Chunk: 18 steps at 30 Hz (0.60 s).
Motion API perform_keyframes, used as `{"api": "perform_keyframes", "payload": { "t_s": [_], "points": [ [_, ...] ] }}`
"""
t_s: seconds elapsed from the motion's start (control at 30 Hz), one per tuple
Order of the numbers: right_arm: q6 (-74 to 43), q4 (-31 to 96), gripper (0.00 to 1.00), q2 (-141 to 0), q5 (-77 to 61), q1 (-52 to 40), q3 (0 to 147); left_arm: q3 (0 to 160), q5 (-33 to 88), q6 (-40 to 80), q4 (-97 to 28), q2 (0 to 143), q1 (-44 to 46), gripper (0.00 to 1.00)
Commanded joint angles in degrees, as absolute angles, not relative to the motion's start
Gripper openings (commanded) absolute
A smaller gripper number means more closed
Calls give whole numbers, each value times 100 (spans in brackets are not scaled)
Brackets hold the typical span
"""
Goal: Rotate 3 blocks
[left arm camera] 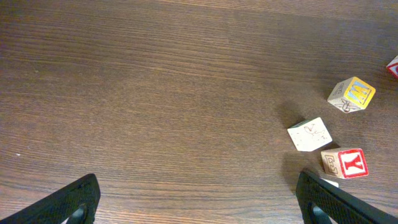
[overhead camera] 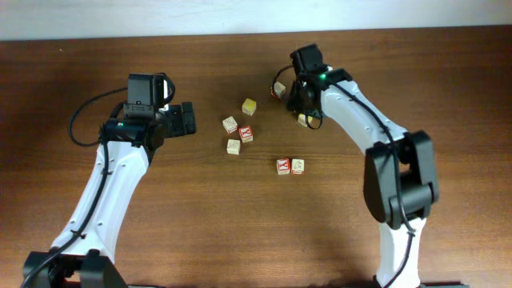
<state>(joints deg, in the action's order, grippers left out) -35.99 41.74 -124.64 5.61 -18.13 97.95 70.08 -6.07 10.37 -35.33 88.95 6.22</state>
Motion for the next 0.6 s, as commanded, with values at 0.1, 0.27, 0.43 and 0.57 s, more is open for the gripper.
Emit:
{"api": "perform_keyframes", "payload": {
  "t_s": [0.1,0.27,0.43,0.57],
  "points": [
    [-3697,4176,48,-12779,670,-1793,9749,7098,-648,1109,-3524,8914,624,99],
    [-3699,4497,52,-12709,668,-1787,9819,7098,-646,1109,-3522,8914,624,99],
    [-3701,4799,57,-12387,650,-1789,9970,7098,-646,1109,-3524,8914,624,99],
    [-3697,4709,56,-12414,781,-1789,9955,7098,-646,1109,-3524,8914,624,99]
  ]
}}
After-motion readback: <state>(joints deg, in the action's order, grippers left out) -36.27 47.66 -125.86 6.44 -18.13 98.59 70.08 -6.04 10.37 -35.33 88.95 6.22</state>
